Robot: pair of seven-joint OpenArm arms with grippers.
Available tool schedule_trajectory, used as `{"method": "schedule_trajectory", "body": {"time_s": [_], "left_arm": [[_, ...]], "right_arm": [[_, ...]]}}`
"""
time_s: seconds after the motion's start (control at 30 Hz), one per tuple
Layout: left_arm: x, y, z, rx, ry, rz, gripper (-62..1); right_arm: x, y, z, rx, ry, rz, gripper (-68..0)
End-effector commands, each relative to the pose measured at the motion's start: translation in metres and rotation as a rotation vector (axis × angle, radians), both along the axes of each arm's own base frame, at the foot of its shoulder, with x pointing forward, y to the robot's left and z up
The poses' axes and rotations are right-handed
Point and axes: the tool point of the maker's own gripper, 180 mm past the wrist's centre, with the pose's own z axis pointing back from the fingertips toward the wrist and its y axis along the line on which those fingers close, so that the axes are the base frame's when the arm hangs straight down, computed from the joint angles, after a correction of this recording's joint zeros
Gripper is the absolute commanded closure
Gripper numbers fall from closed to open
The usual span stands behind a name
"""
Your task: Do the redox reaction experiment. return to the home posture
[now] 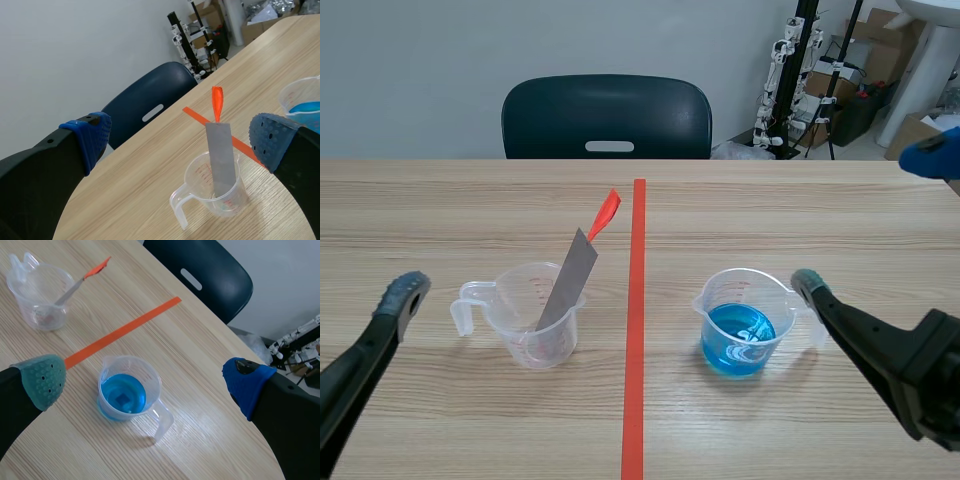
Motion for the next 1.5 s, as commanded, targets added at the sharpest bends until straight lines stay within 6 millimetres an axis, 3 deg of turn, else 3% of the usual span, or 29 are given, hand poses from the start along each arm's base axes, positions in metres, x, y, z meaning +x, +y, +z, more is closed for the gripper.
{"method": "schedule_trajectory", "body": {"time_s": [0.0, 1.47], "left_arm": [[-0.0006, 0.0002, 0.0064, -0.018, -0.020, 0.012, -57.8], [-0.0008, 0.0002, 0.0060, -0.020, -0.017, 0.013, -57.8]], "right_arm": [[0.0025, 0.0026, 0.0085, 0.020, -0.035, 0.008, -67.9], [0.0031, 0.0011, 0.0065, 0.012, -0.026, 0.000, -67.9]]}}
